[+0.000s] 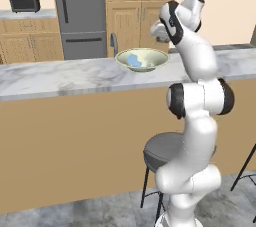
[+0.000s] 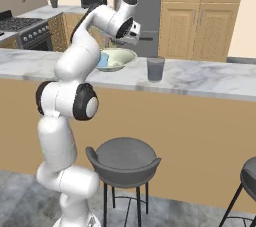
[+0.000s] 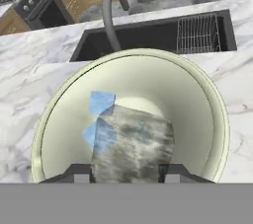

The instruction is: There are four ice cubes in the ice bowl. Place two ice cubes in each glass of water.

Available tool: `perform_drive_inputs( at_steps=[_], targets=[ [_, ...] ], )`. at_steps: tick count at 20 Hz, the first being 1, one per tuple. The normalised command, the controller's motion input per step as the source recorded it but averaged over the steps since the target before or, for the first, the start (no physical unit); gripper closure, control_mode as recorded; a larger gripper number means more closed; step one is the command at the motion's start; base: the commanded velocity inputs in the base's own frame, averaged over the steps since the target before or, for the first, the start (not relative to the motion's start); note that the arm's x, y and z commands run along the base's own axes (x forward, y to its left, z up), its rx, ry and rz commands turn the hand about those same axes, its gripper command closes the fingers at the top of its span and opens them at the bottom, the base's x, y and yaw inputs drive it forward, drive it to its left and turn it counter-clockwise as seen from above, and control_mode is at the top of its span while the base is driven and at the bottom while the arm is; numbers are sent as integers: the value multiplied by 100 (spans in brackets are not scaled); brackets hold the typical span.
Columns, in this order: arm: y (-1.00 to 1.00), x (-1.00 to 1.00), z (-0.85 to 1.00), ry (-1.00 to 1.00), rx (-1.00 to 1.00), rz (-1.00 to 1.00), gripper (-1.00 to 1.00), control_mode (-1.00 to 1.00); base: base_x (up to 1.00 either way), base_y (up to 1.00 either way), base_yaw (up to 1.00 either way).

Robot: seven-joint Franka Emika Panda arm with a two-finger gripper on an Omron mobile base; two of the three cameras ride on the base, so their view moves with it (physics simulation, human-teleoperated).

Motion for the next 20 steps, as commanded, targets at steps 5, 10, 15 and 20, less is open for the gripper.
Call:
perform_drive_inputs(
  at_steps=[5,10,15,20],
  targets=[
    [0,-100,-16,-87,1,-1,100,-100,0,0,0],
    [0,-70,26,-17,-2,-14,100,-100,0,0,0],
    [0,-24,69,25,-9,-13,100,-100,0,0,0],
    [0,0,99,12,-6,-13,100,-100,0,0,0]
  ],
)
